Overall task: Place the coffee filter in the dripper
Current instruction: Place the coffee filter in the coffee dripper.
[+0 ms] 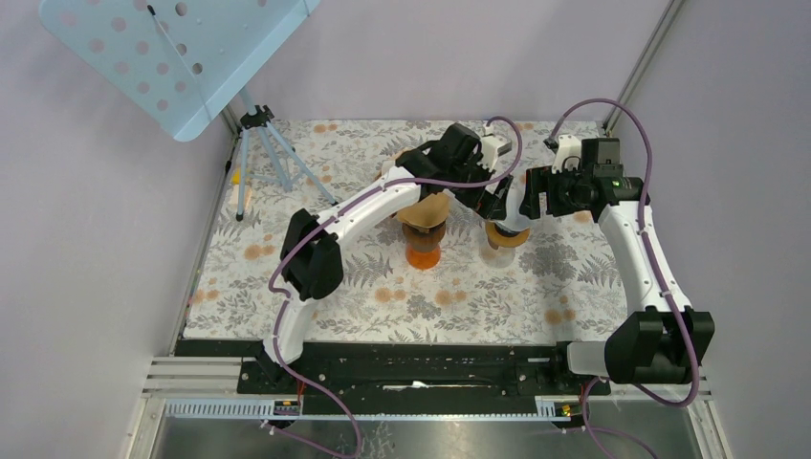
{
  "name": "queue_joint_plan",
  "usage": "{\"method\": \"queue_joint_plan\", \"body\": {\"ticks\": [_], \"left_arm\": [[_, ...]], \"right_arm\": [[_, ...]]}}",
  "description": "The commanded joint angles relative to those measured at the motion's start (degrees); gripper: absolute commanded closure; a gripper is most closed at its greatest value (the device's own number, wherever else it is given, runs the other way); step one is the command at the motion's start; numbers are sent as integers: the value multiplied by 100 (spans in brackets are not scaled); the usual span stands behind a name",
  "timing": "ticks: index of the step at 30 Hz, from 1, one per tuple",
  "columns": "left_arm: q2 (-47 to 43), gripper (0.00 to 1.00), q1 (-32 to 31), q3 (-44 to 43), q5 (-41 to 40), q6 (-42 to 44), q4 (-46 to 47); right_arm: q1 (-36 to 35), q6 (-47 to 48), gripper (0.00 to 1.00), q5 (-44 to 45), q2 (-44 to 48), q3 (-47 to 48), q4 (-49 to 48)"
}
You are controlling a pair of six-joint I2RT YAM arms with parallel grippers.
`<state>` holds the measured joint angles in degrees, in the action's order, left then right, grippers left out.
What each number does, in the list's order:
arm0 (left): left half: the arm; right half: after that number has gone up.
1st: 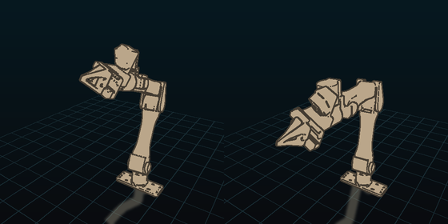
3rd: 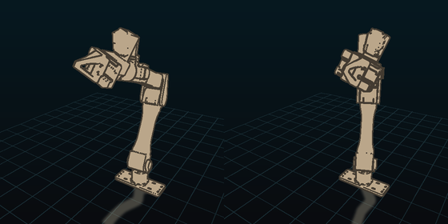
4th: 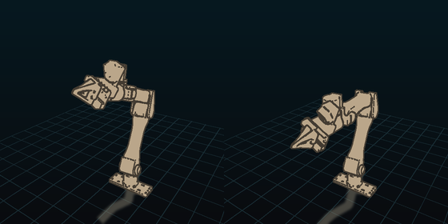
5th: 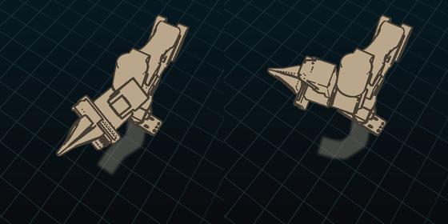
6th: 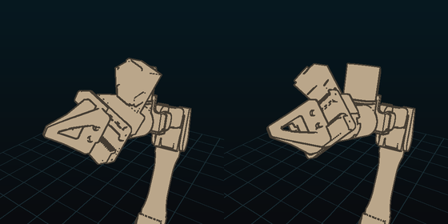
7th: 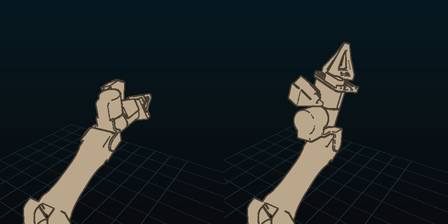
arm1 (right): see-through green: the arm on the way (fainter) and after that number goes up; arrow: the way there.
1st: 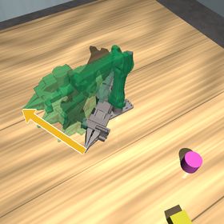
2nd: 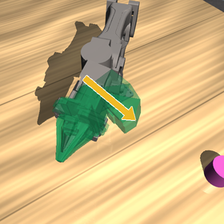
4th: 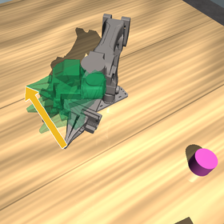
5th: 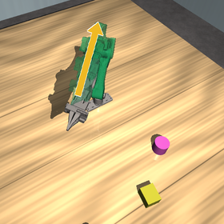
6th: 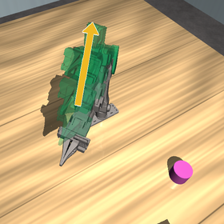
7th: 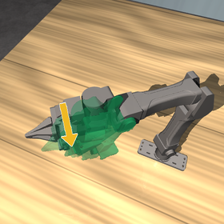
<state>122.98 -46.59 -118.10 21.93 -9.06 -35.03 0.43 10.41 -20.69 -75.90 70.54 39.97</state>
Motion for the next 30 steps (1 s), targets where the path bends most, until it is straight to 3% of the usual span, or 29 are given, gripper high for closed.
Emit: {"method": "queue_joint_plan", "body": {"ticks": [1, 30], "left_arm": [[-139, 1, -17, -316, -11, 23, 66], [-433, 1, -4, -459, 515, -201, 75]], "right_arm": [[-16, -83, 15, -188, 141, 275, 152], [-10, -13, 16, 82, 126, -59, 14]]}}
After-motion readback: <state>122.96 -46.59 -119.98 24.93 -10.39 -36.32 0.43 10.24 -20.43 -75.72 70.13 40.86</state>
